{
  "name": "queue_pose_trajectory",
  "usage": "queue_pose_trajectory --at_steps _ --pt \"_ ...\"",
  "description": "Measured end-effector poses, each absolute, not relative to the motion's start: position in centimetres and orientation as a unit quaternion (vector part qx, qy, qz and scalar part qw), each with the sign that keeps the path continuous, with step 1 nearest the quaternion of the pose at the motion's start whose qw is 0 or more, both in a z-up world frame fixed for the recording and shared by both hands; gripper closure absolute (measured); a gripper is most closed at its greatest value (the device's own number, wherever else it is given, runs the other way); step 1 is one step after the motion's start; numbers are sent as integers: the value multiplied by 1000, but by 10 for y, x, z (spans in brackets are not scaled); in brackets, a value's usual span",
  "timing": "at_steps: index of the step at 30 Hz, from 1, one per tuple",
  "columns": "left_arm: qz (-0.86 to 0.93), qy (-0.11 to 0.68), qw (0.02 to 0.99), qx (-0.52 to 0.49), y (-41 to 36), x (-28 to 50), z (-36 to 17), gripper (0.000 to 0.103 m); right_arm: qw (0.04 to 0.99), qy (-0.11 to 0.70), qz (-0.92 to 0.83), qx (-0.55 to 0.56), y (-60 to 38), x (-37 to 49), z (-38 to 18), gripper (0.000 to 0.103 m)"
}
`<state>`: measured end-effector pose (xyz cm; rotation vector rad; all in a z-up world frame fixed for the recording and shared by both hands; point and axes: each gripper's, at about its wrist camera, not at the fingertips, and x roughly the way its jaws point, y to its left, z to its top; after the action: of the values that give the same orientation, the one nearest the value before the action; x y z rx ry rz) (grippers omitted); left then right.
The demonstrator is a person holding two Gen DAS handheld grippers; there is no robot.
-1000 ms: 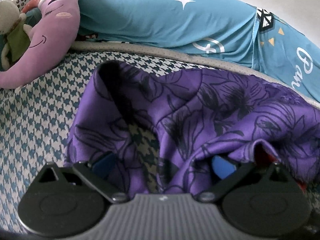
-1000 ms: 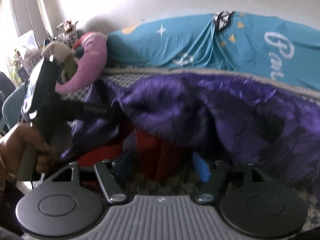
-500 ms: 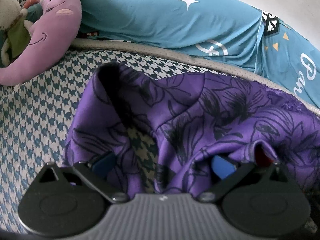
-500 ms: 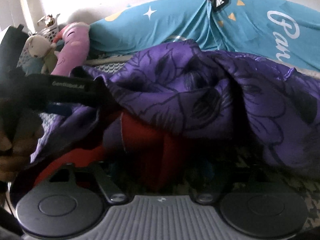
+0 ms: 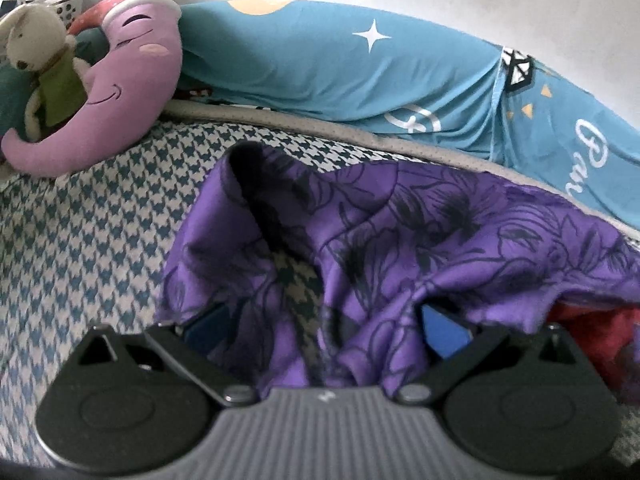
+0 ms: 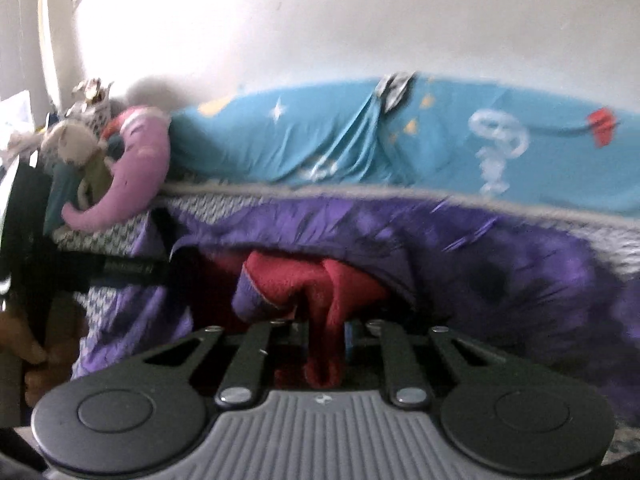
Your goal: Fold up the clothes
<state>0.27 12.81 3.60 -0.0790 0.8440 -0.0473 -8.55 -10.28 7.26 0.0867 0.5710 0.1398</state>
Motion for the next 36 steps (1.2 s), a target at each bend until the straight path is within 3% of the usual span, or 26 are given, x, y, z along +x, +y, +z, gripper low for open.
queue_pose_trajectory --at_steps 6,22,25,27,36 --pt "-27 404 913 -56 135 -32 45 0 972 232 3 39 -127 -138 98 87" --pt "-45 419 904 -66 137 -109 40 0 971 222 -83 43 -157 -222 102 86" --pt "-47 424 902 -72 141 -113 39 0 959 259 -112 16 -154 -224 93 75" --pt "-47 424 902 -68 142 -115 39 0 948 279 -150 3 -155 -225 87 63" --pt "-44 423 902 -71 147 -115 34 2 955 252 -156 31 -153 -239 92 55"
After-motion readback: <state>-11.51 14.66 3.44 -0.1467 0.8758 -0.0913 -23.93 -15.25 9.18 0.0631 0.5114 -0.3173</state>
